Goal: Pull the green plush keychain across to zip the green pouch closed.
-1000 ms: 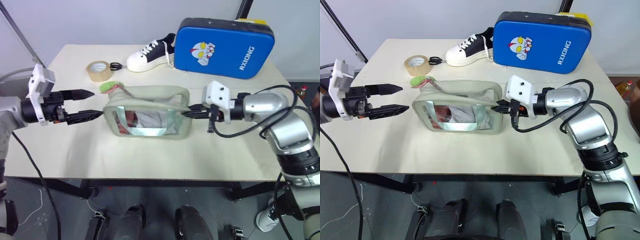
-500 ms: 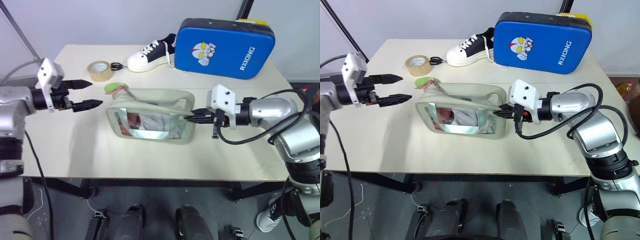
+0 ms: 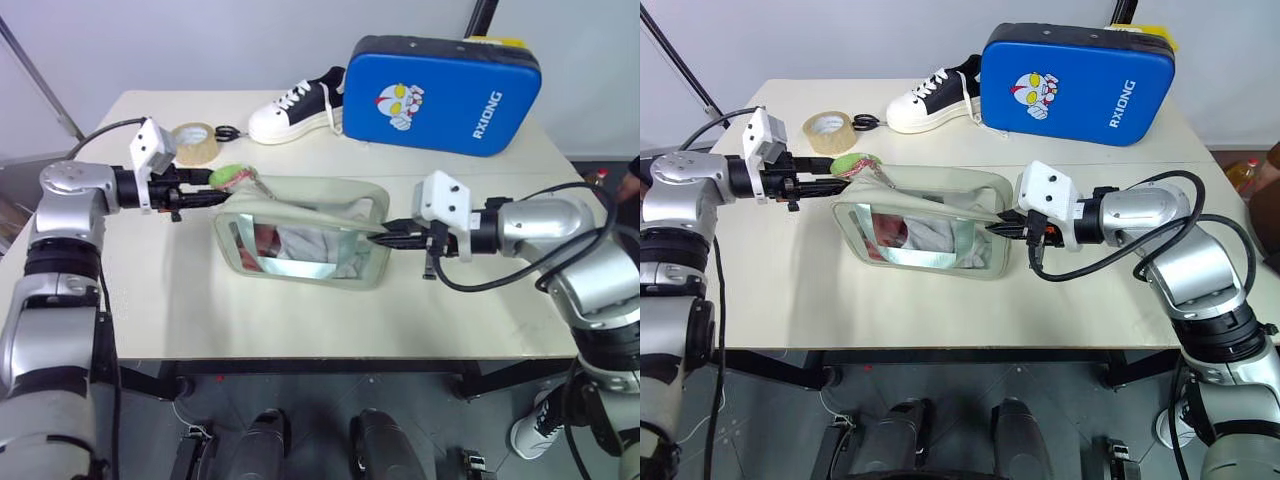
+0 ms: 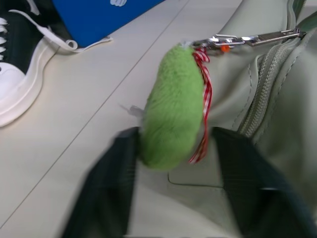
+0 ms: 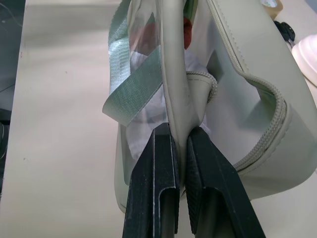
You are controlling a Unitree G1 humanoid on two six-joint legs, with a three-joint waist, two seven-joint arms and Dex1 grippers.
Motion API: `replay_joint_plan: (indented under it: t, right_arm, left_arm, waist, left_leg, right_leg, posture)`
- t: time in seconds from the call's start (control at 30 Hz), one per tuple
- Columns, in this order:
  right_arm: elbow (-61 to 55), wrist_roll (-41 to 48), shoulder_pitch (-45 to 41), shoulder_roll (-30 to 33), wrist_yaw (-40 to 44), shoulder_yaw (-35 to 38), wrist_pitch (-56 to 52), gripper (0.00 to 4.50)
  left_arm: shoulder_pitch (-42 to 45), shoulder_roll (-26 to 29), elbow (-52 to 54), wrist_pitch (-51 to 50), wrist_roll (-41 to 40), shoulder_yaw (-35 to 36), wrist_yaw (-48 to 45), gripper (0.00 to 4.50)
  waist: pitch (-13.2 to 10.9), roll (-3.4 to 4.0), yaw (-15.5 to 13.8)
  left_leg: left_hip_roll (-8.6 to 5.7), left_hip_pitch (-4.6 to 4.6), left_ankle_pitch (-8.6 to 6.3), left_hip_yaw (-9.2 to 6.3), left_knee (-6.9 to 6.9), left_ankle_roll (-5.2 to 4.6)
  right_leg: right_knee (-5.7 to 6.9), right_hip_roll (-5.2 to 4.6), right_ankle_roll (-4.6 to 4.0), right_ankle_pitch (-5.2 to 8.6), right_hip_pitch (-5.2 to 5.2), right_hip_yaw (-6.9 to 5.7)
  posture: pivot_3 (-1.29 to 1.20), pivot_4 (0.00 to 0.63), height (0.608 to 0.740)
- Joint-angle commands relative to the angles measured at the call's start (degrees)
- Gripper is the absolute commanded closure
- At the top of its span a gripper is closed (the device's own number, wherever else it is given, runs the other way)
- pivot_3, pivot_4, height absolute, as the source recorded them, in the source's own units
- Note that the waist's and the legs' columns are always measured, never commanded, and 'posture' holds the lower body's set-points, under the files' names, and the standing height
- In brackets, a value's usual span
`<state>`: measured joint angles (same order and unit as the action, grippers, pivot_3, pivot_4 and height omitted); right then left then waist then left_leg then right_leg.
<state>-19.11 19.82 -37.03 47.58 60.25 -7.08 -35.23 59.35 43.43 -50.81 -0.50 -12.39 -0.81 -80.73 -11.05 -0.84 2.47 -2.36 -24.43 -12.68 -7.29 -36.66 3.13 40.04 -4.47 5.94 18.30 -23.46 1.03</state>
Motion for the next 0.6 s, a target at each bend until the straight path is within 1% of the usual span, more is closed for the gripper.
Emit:
replay_joint_plan:
  t: [0.03,0.17,0.33,0.4,0.47,0.6]
  right_arm:
    - [-2.5,0.8,-0.1,0.9,-0.4,2.4,0.1,4.50]
    - [-2.7,0.9,0.3,1.0,-0.6,2.3,0.1,4.50]
    - [-2.8,0.9,0.7,1.1,-0.6,2.3,0.4,4.50]
    - [-2.8,1.0,0.8,1.2,-0.4,2.3,0.4,4.50]
    - [-2.7,0.9,0.7,1.1,-0.4,2.1,0.6,4.50]
    - [-2.1,0.6,0.4,0.6,-0.5,1.5,1.0,4.50]
  left_arm:
    - [2.5,1.7,-0.6,1.4,0.2,1.8,-1.0,4.45]
    - [3.4,2.5,-0.6,1.7,0.5,2.0,-2.3,4.45]
    - [4.3,5.3,3.0,-4.9,-0.3,0.2,-9.9,4.45]
    - [3.4,8.4,7.3,-8.9,-4.2,-2.9,-11.6,4.45]
    - [4.0,10.2,9.1,-10.6,-7.0,-4.4,-11.8,4.45]
    - [6.6,8.4,13.4,-16.7,-11.8,-3.1,-11.8,4.45]
  waist:
    - [0.0,0.00,0.0]
    - [0.0,-0.01,0.0]
    - [0.0,0.00,0.2]
    - [0.0,-0.03,0.3]
    - [0.0,-0.03,0.3]
    - [0.0,-0.03,-0.1]
  left_leg:
    - [0.00,0.00,0.00,0.00,-0.01,0.00]
    - [0.00,-0.01,0.00,-0.02,-0.03,0.00]
    - [-0.01,-0.01,0.00,-0.02,-0.03,0.00]
    - [0.00,-0.01,0.00,-0.02,-0.03,0.00]
    - [0.08,-0.02,0.00,-0.04,-0.03,0.00]
    - [0.09,-0.01,0.00,-0.14,-0.12,0.00]
  right_leg:
    - [0.01,0.00,0.00,0.00,0.00,0.00]
    - [0.02,0.00,0.01,0.00,0.01,-0.02]
    - [0.04,0.02,0.01,0.00,0.00,-0.02]
    - [0.05,0.05,0.01,0.00,0.00,-0.02]
    - [0.05,0.06,0.01,0.00,-0.01,-0.02]
    - [0.05,0.05,0.01,0.00,0.07,-0.10]
  posture:
    - [0.00,0.150,0.695]
    - [0.00,0.150,0.695]
    - [0.00,0.150,0.695]
    - [0.00,0.150,0.695]
    - [0.00,0.150,0.695]
    - [0.00,0.150,0.695]
